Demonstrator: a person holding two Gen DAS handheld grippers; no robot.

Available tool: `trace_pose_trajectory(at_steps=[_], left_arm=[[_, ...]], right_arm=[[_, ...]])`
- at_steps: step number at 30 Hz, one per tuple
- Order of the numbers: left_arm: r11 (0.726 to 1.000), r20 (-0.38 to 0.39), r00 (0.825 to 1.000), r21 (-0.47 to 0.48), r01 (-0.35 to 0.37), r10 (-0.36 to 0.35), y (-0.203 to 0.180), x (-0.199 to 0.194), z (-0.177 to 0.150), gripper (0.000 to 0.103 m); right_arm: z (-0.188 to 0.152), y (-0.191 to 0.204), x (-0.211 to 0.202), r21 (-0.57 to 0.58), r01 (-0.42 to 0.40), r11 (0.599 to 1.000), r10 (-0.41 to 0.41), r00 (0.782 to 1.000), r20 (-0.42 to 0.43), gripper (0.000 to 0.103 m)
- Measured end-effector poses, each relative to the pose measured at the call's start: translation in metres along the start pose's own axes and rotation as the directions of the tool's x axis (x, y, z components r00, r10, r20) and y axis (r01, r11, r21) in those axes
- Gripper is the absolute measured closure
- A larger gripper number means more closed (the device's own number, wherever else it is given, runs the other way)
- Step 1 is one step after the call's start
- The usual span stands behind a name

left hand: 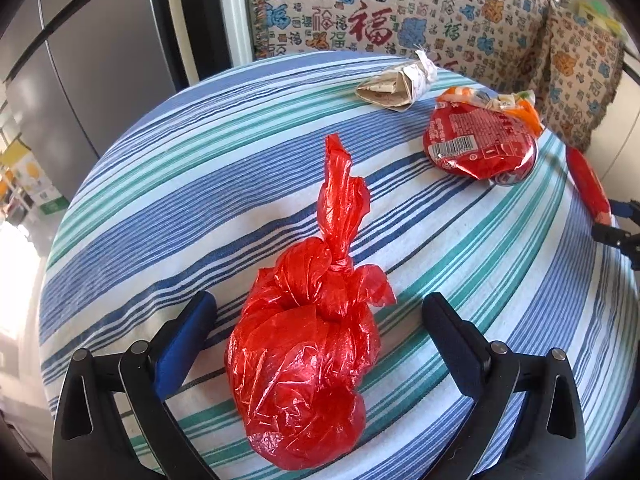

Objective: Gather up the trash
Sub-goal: 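Lift the red bag and red wrapper and carry them over the wastebasket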

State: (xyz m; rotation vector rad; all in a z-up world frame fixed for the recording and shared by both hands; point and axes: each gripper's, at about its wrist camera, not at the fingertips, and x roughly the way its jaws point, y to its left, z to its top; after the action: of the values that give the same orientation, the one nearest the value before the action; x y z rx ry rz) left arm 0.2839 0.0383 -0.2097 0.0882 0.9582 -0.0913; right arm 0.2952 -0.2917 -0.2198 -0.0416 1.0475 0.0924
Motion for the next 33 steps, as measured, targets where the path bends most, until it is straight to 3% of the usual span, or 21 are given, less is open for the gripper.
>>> trace_pose_trajectory(at_steps=[1, 2, 3, 5, 6, 8, 13, 21, 26, 33], left_arm=[[1.0, 0.007, 1.0, 0.0, 0.002, -0.002, -0.001, -0.001, -0.001, 0.008], [1.0, 0.016, 1.0, 0.001, 0.004, -0.004, -0.003, -0.003, -0.001, 0.017], [1.0, 0.028, 1.0, 0.005, 0.009, -0.009, -0.006, -0.005, -0.002, 0.022], [1.0, 0.042, 0.999, 0.021, 0.02, -0.021, -0.012, -0.009, -0.003, 0.044], [0.999, 0.047, 0.998, 0.032, 0.029, -0.031, -0.015, -0.011, -0.003, 0.053], [0.999, 0.045, 0.998, 0.039, 0.031, -0.033, -0.018, -0.012, -0.003, 0.057], [0.997, 0.06, 0.995, 0.009, 0.076, -0.077, -0.018, -0.018, -0.002, 0.058], [0.991, 0.106, 0.986, 0.056, 0.122, -0.127, -0.053, -0.045, 0.005, 0.059], [0.977, 0.127, 0.971, 0.095, 0.19, -0.201, -0.097, -0.059, 0.019, 0.058], [0.933, 0.146, 0.936, 0.22, 0.284, -0.32, -0.195, -0.075, 0.047, 0.058]], right_arm=[[0.0, 0.002, 0.0, -0.013, 0.011, 1.0, -0.01, 1.0, 0.003, 0.007], [0.001, 0.001, -0.002, 0.007, 0.015, 1.0, -0.015, 1.0, -0.005, 0.018], [0.002, -0.001, -0.005, 0.015, 0.023, 1.0, -0.023, 1.0, -0.006, 0.041], [0.003, -0.006, -0.009, 0.035, 0.038, 0.999, -0.037, 0.999, -0.017, 0.071], [0.002, -0.009, -0.01, 0.049, 0.032, 0.998, -0.031, 0.999, -0.022, 0.072], [0.001, -0.012, -0.012, 0.05, 0.031, 0.998, -0.03, 0.999, -0.028, 0.076], [-0.005, -0.016, -0.019, 0.074, 0.026, 0.997, -0.024, 0.999, -0.023, 0.078], [-0.011, -0.027, -0.062, 0.093, 0.028, 0.995, -0.034, 0.997, 0.062, 0.078], [-0.02, -0.043, -0.091, 0.121, 0.041, 0.992, -0.054, 0.993, 0.108, 0.078], [-0.048, -0.088, -0.125, 0.205, 0.084, 0.975, -0.115, 0.982, 0.148, 0.078]])
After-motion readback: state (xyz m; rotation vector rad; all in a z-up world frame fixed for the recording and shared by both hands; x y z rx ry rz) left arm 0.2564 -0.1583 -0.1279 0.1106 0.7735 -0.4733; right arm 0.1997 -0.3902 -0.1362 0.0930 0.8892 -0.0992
